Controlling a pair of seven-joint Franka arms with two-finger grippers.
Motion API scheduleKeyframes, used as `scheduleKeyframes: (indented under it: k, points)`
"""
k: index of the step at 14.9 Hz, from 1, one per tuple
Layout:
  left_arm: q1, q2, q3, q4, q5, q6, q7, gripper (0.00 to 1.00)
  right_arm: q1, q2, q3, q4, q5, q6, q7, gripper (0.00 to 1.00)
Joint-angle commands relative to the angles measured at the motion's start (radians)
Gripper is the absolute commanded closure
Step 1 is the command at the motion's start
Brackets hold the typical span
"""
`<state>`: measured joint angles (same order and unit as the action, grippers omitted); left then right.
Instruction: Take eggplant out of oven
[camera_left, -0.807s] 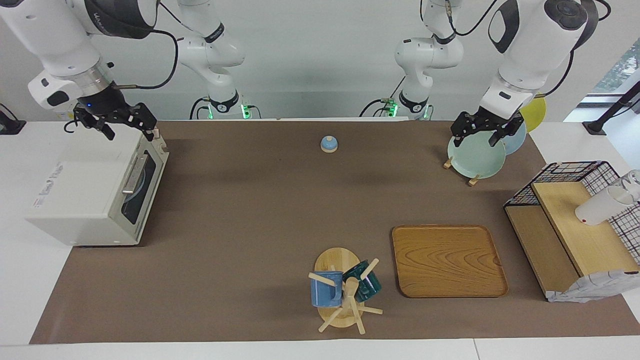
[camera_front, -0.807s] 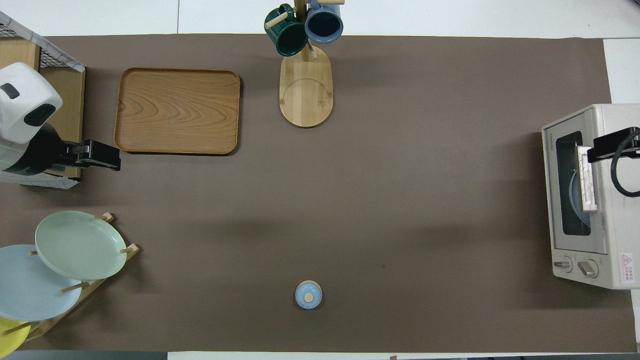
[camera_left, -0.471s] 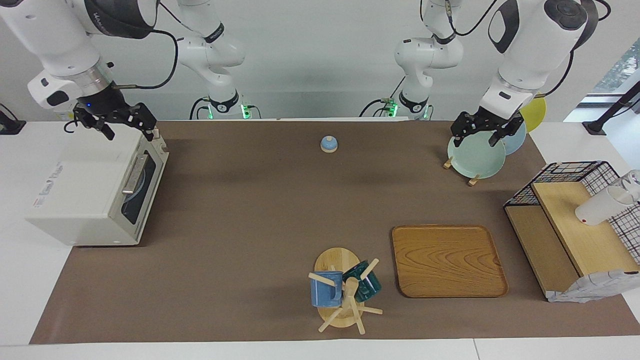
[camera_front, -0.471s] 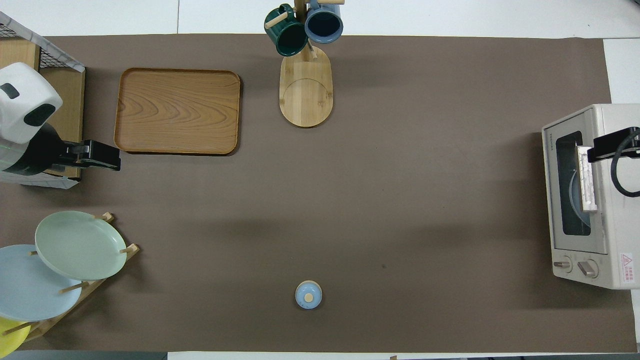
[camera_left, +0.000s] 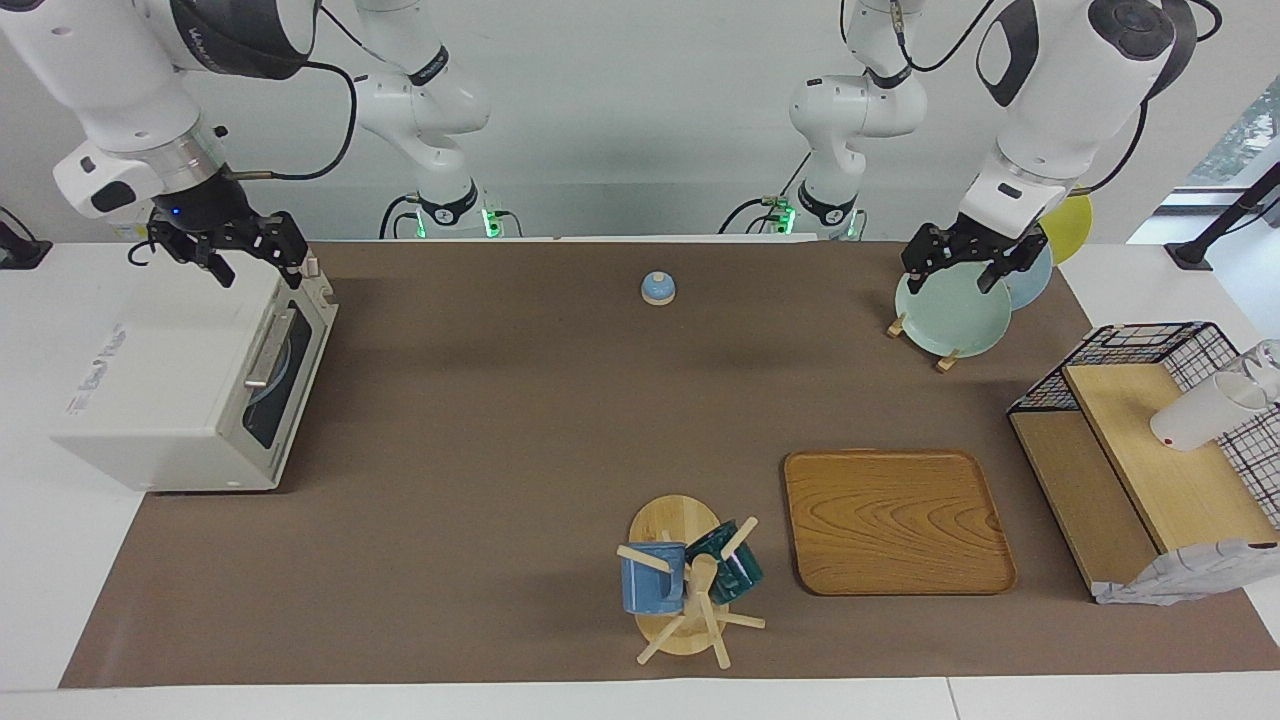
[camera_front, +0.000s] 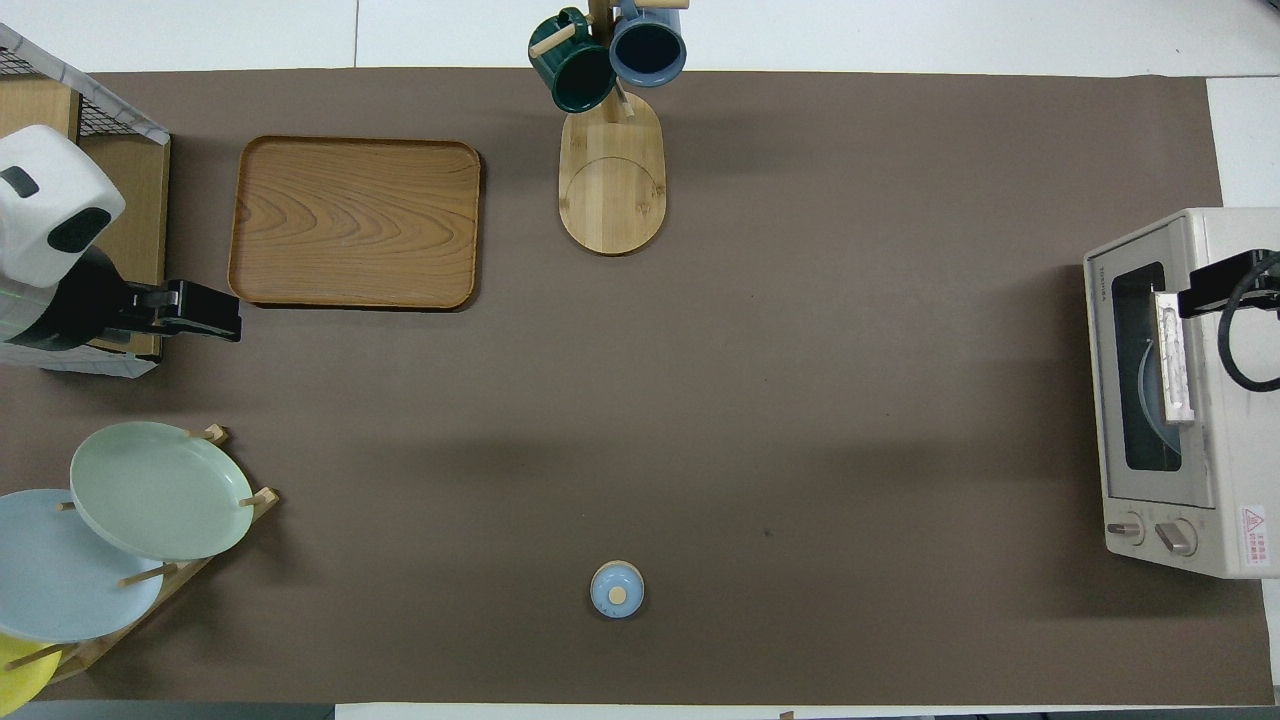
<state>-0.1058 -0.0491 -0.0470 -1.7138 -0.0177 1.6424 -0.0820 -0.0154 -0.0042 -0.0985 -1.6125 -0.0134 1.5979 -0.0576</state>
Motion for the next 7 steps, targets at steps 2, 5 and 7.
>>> scheduleKeyframes:
  k: [2, 5, 7]
  points:
    - [0.005, -0.003, -0.001, 0.010, 0.002, -0.021, 0.004, 0.00, -0.011, -0.101, 0.010, -0.229, -0.002, 0.167, -0.030, 1.00]
    - [0.005, -0.005, -0.001, 0.010, 0.002, -0.021, 0.005, 0.00, 0.005, -0.091, 0.013, -0.277, -0.119, 0.209, -0.019, 1.00]
    - [0.005, -0.003, -0.002, 0.010, 0.002, -0.019, 0.005, 0.00, 0.012, -0.045, 0.011, -0.277, -0.187, 0.226, -0.015, 1.00]
